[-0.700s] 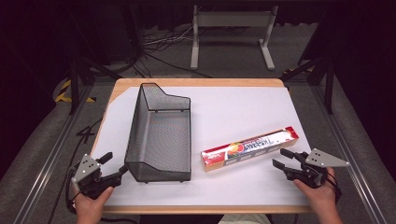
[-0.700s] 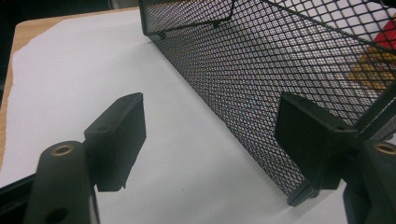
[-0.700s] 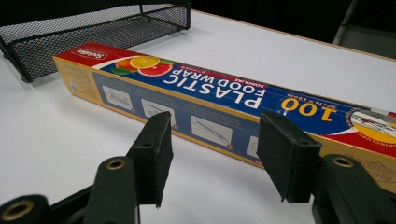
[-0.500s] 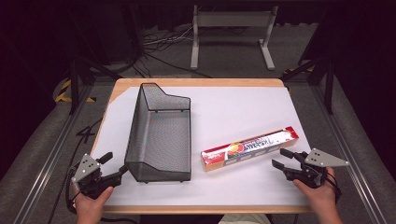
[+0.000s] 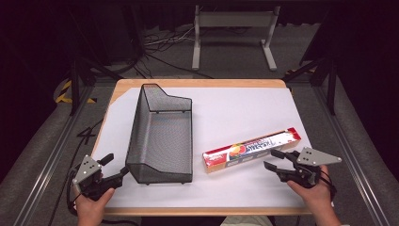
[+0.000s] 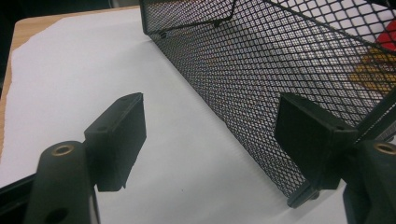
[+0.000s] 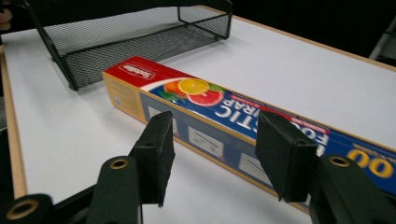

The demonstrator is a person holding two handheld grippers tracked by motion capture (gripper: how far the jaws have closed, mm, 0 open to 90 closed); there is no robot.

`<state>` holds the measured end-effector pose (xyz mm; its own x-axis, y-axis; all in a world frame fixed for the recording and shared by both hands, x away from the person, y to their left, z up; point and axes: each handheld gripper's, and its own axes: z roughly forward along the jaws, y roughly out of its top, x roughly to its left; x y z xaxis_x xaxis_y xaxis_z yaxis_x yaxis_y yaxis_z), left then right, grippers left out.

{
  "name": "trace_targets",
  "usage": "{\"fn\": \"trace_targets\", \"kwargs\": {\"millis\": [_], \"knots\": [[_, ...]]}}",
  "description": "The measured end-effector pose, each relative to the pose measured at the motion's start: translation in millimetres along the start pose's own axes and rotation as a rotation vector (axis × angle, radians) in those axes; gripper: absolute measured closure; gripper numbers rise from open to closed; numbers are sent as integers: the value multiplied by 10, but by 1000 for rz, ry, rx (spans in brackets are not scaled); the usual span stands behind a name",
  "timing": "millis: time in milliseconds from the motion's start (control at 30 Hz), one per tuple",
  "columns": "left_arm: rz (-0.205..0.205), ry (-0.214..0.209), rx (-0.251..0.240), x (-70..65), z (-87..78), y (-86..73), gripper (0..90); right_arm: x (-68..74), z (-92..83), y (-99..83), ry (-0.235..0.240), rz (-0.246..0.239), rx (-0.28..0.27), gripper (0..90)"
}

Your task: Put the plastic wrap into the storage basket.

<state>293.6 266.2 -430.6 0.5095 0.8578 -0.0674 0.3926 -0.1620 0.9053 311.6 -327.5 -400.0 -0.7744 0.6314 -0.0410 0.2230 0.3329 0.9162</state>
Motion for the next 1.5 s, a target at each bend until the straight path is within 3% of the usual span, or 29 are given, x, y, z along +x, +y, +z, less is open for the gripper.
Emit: {"fn": "trace_targets", "kwargs": {"millis": [200, 333, 433, 533, 733, 1067, 1200, 1267, 1433, 1500], "knots": [[-1, 3, -4, 6, -5, 2, 257, 108, 153, 105, 57, -15, 15, 463], [8, 2, 0, -8, 6, 7, 257, 264, 390, 196, 135, -43, 63, 467], [10, 2, 1, -7, 5, 5, 257, 328, 468, 244, 159, -64, 62, 462], [2, 1, -2, 1, 1, 2, 257, 406, 601, 301, 229, -51, 31, 425], [7, 3, -5, 10, 5, 0, 252, 518, 748, 366, 285, -76, 49, 428], [5, 5, -5, 9, 16, 1, 250, 571, 878, 451, 315, -65, 60, 455], [4, 5, -6, 10, 18, 2, 250, 570, 932, 486, 322, -73, 110, 573], [5, 5, -6, 10, 19, 2, 250, 563, 968, 506, 326, -81, 157, 689], [4, 6, -6, 13, 18, 2, 250, 545, 1107, 524, 313, -153, 255, 859], [4, 6, -5, 13, 18, 1, 250, 542, 1163, 519, 321, -169, 286, 882]]}}
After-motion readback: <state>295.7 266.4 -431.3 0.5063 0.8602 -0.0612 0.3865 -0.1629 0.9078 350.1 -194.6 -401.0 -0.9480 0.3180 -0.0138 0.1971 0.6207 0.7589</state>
